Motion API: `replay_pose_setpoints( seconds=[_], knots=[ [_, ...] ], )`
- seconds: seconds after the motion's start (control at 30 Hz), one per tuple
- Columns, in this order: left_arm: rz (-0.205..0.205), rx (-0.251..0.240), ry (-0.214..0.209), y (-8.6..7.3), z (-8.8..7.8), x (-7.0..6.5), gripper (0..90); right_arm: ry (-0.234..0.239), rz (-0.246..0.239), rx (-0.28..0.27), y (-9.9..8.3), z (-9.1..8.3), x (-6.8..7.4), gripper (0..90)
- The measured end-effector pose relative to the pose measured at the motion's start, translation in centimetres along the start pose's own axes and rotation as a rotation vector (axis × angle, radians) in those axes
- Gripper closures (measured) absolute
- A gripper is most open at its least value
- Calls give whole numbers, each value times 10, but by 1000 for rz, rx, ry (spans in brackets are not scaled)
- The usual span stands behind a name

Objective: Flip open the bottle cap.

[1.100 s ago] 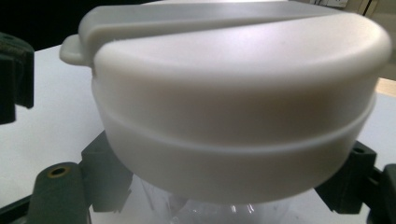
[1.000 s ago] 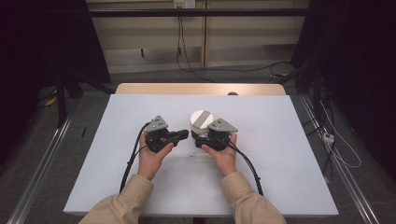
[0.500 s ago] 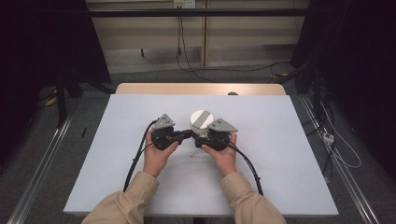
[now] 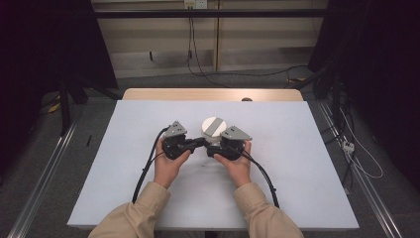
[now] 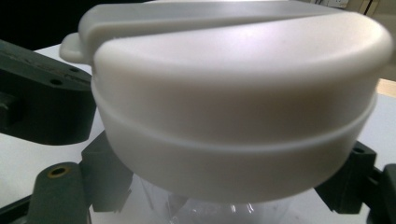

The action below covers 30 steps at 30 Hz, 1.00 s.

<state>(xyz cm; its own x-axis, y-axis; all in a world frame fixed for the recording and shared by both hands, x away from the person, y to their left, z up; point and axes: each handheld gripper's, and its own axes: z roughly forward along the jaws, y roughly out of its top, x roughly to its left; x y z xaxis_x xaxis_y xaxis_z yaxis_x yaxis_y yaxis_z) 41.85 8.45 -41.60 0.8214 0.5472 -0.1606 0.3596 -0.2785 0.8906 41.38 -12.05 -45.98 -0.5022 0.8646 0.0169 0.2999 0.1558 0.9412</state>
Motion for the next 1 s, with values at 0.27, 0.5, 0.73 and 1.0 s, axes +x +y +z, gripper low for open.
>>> replay_pose_setpoints(
  seconds=[0.27,0.5,0.73,1.0],
  knots=[
    [14,2,8,3,-1,-2,900,0,0,1,0,0,0,192],
    [20,-3,13,5,-2,-3,900,-1,-1,0,0,0,0,192],
    [20,-20,8,9,-2,-6,900,0,-1,-1,0,0,0,192],
    [13,-38,9,12,-2,-7,900,-1,-5,0,0,0,0,193]
  ],
)
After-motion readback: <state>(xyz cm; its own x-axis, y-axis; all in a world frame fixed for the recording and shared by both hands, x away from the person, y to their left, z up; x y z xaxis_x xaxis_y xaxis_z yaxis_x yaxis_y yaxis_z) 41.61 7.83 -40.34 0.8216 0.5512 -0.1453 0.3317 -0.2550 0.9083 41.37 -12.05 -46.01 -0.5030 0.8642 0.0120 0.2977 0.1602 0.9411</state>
